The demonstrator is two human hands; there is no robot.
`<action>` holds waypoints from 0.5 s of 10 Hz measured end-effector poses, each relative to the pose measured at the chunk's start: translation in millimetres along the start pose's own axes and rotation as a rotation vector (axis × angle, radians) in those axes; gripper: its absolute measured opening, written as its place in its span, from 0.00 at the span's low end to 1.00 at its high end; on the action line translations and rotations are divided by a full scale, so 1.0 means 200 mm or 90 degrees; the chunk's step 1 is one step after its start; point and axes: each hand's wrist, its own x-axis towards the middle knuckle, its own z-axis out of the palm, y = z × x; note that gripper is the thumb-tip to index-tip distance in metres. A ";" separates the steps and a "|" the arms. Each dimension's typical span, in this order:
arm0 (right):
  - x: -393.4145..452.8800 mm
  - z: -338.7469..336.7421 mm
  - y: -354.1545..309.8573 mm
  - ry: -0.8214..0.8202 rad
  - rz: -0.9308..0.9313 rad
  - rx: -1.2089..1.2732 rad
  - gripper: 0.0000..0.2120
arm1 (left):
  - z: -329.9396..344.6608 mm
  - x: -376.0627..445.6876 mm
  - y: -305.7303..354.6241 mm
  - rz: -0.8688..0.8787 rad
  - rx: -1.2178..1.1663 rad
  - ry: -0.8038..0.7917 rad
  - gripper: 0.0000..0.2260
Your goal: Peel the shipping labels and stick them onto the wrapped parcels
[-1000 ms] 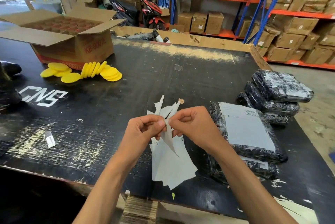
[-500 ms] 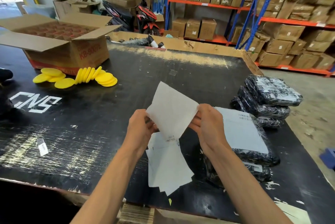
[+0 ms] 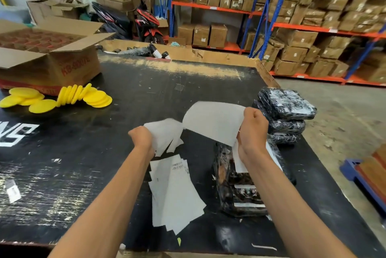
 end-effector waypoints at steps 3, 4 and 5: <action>0.14 -0.15 -0.06 0.038 -0.019 -0.009 0.13 | 0.10 0.08 -0.16 0.168 0.515 0.018 0.18; 0.18 -0.18 -0.05 0.011 -0.009 -0.028 0.12 | 0.12 0.07 -0.19 0.165 0.668 -0.002 0.18; 0.21 -0.19 -0.05 -0.041 -0.012 -0.014 0.12 | 0.13 0.08 -0.21 0.189 0.806 0.006 0.19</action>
